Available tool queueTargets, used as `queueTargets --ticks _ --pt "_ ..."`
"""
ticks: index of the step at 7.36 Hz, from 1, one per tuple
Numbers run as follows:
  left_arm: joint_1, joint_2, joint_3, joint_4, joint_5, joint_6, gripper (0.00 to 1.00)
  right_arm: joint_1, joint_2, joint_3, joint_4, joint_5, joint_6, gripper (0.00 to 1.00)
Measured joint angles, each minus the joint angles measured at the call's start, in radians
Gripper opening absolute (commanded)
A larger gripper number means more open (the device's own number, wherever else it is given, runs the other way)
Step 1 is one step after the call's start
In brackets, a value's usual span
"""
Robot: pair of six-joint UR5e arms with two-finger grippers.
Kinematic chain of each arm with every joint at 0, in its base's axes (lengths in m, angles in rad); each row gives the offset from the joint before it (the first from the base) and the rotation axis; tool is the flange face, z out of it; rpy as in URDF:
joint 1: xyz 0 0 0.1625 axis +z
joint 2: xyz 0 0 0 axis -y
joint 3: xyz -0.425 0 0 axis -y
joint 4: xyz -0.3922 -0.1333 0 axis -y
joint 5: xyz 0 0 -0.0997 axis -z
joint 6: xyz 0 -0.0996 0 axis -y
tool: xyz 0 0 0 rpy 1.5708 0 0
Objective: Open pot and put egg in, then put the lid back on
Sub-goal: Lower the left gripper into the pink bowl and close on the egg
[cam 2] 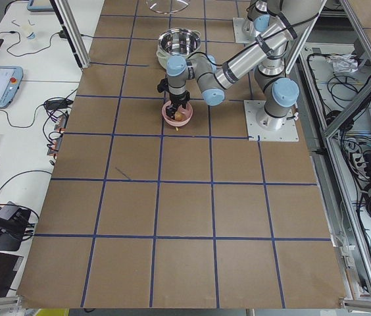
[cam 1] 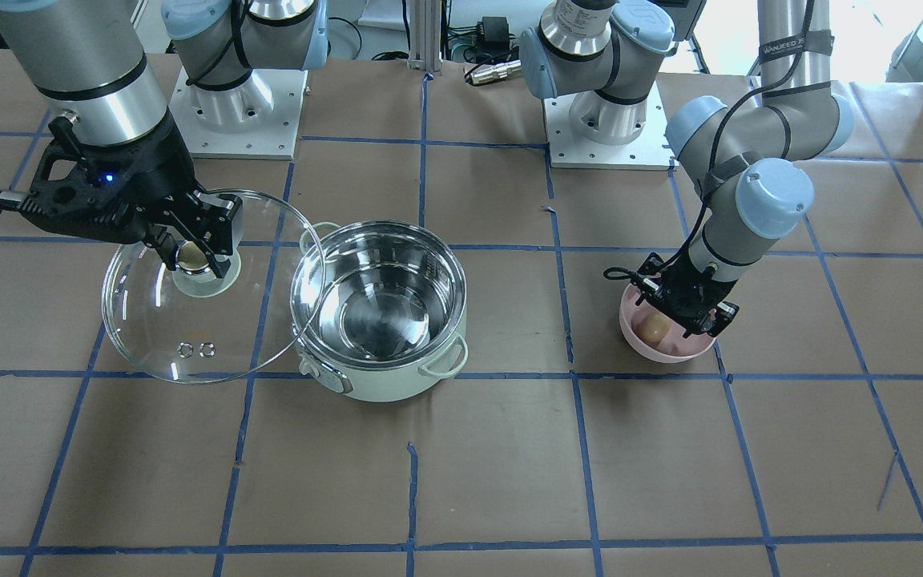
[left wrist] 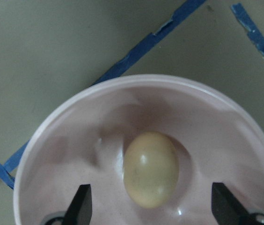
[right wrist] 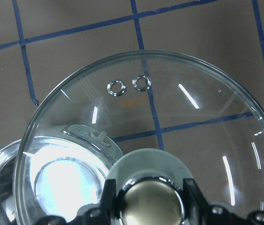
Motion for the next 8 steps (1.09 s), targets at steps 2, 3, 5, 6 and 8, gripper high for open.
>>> queueTargets --ticks 2,3,5,6,8 --pt "0.000 -0.015 0.003 0.025 -0.004 0.000 0.89 0.000 -0.001 0.000 0.001 0.000 -0.001 0.45" --pt "0.000 -0.025 0.004 0.042 -0.010 -0.001 0.88 0.000 -0.001 -0.001 0.001 -0.001 -0.001 0.45" --pt "0.000 -0.032 0.005 0.055 -0.025 -0.004 0.85 -0.004 0.000 0.001 0.001 0.000 -0.002 0.44" --pt "0.000 -0.033 0.005 0.057 -0.031 -0.005 0.79 -0.006 0.000 0.003 0.002 0.000 -0.002 0.44" --pt "0.000 -0.035 0.008 0.057 -0.035 -0.005 0.72 -0.011 0.000 0.015 0.002 -0.004 -0.019 0.44"
